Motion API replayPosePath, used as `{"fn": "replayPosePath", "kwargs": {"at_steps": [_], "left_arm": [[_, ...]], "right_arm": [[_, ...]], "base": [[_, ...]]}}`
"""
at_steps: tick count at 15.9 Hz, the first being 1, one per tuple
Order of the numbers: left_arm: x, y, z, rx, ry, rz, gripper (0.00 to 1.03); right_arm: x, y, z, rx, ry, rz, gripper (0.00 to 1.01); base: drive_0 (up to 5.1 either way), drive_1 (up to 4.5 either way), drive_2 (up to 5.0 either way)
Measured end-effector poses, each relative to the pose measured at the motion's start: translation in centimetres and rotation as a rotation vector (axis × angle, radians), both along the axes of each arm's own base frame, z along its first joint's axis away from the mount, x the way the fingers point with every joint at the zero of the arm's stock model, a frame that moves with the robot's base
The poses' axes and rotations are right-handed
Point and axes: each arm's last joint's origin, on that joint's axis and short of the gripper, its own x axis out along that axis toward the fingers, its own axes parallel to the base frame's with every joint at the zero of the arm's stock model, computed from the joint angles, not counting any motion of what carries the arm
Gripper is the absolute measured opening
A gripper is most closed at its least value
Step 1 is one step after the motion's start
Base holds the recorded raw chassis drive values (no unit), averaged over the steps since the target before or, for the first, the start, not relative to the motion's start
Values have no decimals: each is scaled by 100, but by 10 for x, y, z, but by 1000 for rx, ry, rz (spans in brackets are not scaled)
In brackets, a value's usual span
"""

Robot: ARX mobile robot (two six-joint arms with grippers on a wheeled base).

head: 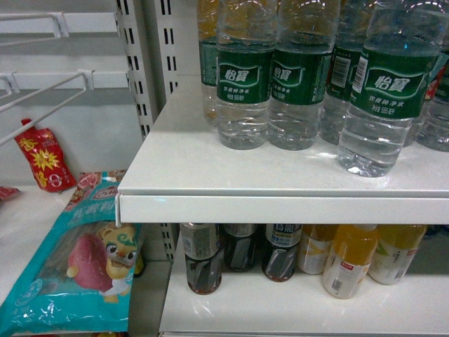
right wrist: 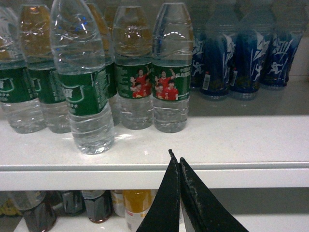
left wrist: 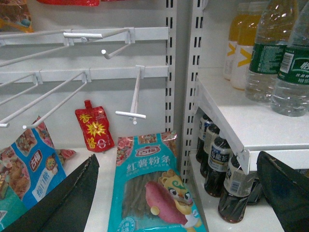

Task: Move water from second to third shelf

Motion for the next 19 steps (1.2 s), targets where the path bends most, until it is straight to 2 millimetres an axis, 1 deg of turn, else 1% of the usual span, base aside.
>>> {"fn": "replayPosePath", "kwargs": {"at_steps": [3, 6, 10, 11, 12, 13, 19], "left_arm": [[0, 0, 0, 0, 0, 0, 98], [0, 0, 0, 0, 0, 1, 98], [0, 0, 0, 0, 0, 0, 98], [0, 0, 0, 0, 0, 2, 98], [0, 0, 0, 0, 0, 1, 98], [0, 0, 0, 0, 0, 2, 98], [0, 0, 0, 0, 0, 1, 98]], "right_arm": [[-6, 1, -5, 0, -5, 11, 2], [-10, 1, -14, 0, -8, 11, 2], [-16, 1, -15, 0, -4, 11, 2], [-23, 1, -20, 0, 34, 12, 2], [-26, 1, -13, -1, -30, 12, 2], [-25, 1, -18, 0, 4, 12, 2], [-25, 1, -17, 0, -7, 12, 2]], "base": [[0, 0, 0], [0, 0, 0], [0, 0, 0], [0, 0, 0], [0, 0, 0], [0, 0, 0], [0, 0, 0]]}}
